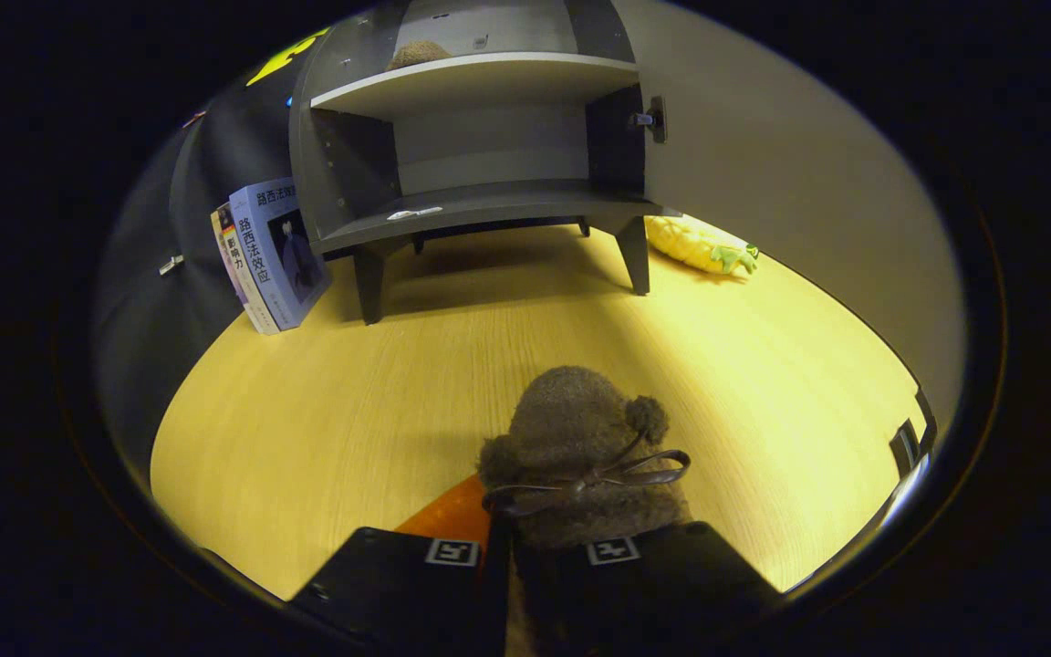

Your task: Open the shoe cabinet door, grab the shoes and put them into the shoe cabinet, then close the shoe cabinet door.

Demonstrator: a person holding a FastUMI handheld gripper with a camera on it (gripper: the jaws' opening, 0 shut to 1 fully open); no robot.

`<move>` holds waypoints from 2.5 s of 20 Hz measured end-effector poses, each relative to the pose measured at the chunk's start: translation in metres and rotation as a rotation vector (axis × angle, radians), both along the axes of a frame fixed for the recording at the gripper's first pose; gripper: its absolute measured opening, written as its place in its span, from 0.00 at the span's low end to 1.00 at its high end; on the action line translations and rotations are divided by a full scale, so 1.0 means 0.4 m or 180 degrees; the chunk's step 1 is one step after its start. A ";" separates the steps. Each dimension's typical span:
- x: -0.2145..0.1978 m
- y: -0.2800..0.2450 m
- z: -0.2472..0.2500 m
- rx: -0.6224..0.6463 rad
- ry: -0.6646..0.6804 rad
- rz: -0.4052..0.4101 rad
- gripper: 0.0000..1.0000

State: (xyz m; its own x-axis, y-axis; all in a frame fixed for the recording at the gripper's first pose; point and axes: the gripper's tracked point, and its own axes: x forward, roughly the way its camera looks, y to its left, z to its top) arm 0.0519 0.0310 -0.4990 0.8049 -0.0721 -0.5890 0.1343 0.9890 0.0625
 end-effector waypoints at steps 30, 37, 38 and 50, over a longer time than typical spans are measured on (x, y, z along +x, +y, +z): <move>0.369 0.004 1.078 0.0179 -0.1272 0.0317 0.08; 0.648 -0.004 1.133 0.0193 -0.1266 0.0254 0.08; 0.681 -0.010 1.123 0.0184 -0.1224 0.0243 0.08; 0.969 -0.050 0.927 0.0161 -0.0897 0.0050 0.09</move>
State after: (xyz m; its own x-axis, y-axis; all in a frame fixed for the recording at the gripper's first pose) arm 0.4396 0.0111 -0.1281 0.9381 -0.0346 -0.3445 0.0893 0.9855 0.1444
